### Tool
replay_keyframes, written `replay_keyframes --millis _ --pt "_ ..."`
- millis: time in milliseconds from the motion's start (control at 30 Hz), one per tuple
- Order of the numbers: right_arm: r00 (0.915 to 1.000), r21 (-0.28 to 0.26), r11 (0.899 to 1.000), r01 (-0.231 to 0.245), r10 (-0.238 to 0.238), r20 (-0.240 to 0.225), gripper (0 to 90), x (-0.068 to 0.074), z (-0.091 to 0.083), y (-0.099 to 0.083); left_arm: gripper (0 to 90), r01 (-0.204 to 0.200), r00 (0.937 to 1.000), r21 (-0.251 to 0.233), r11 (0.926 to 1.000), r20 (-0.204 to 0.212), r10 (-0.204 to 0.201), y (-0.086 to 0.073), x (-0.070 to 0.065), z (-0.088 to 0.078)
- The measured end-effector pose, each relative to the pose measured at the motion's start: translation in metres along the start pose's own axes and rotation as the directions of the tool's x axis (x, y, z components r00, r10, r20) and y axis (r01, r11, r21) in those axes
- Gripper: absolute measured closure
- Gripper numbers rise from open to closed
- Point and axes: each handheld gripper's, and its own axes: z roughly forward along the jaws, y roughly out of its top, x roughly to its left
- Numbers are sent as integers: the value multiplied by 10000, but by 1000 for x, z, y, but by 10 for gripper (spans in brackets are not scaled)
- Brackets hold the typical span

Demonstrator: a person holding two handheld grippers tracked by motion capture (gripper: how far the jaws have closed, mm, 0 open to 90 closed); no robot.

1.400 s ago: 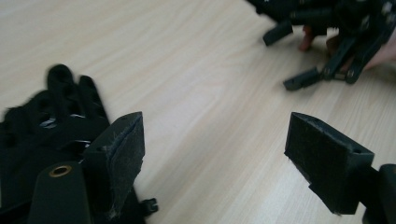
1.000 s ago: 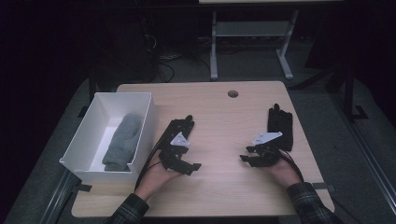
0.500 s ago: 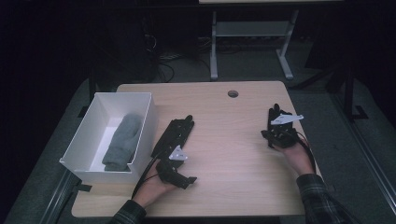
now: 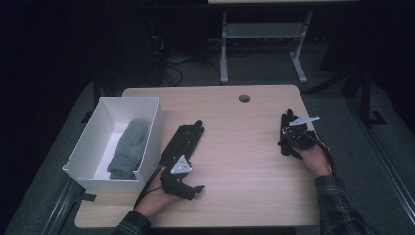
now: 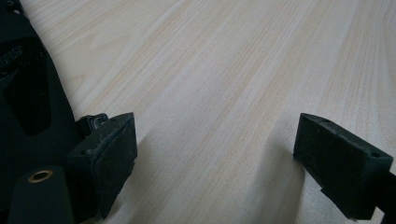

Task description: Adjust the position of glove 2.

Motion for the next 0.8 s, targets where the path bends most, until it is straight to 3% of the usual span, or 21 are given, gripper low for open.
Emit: replay_keyframes --millis 167,333,567,800 --pt "9995 21 9999 139 -138 -301 900 3 -3 -2 128 -4 10000 -6 10000 -11 4 -1 -1 -1" --pt "9957 10 9999 156 -154 -912 900 16 -9 -7 128 -50 10000 40 10000 -1 50 -1 0 -1" --pt "9893 114 9981 608 -587 -1332 900 45 -17 -11 128 -52 10000 37 10000 48 52 -1 -1 -1" --pt "9766 134 9946 1031 -987 -1910 900 72 -23 -14 128 -134 9998 7 9999 136 134 -1 -1 -1"
